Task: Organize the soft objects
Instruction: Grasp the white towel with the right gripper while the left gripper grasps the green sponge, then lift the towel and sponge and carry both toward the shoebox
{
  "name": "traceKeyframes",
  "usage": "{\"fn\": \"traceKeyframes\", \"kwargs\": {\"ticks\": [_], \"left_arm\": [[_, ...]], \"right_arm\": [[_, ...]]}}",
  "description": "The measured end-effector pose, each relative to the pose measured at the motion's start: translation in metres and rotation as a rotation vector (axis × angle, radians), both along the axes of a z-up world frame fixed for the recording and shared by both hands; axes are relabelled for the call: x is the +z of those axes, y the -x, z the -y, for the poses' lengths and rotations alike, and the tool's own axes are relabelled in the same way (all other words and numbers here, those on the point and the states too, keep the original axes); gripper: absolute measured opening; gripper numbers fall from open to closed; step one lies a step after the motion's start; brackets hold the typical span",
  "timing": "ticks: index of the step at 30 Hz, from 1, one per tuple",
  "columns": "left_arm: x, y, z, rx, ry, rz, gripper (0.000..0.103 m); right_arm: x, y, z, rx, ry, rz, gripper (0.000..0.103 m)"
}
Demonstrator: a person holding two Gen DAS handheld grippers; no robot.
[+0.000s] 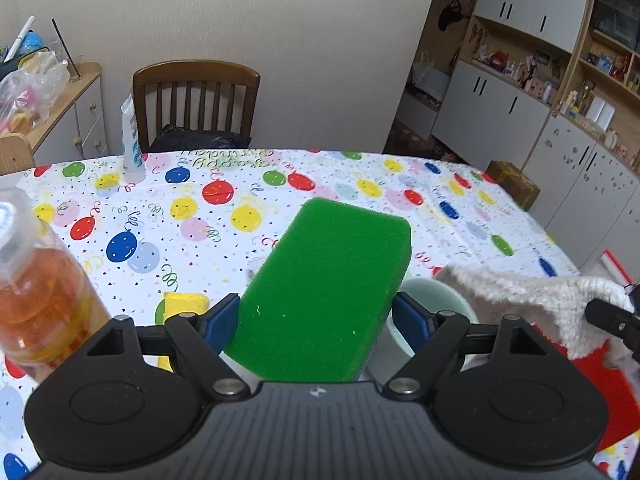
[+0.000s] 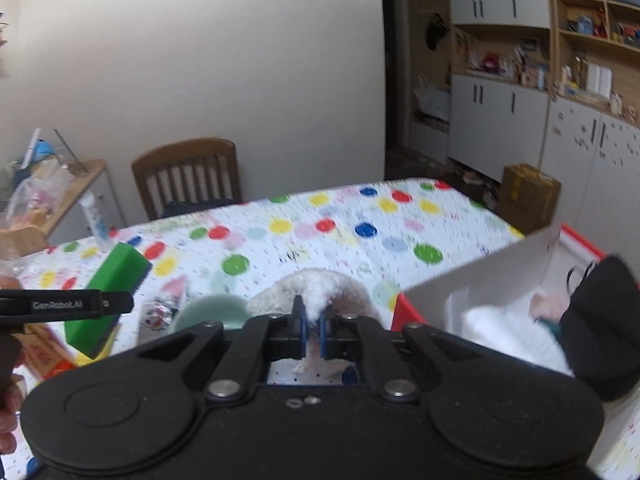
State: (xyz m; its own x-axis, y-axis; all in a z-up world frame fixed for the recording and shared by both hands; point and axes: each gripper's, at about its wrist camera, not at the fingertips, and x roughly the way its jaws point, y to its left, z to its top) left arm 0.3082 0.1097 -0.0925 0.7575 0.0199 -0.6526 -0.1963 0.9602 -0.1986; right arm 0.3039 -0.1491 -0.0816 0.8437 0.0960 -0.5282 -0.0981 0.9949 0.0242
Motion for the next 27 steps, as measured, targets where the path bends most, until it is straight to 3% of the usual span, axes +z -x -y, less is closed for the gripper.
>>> {"fn": "traceKeyframes", "kwargs": {"ticks": [13,27], "left_arm": [[0.051,0.031,0.027,-0.054,0.017,0.015,0.082],[0.104,0.033,0.1,-0.244,0.007,0.078,0.082]], "right_arm": [[0.079,0.046,0.04,0.078,-0.018,0.133,0.004],[0.15,0.081,0.112,0.031,0.027,0.315,0.004]]}}
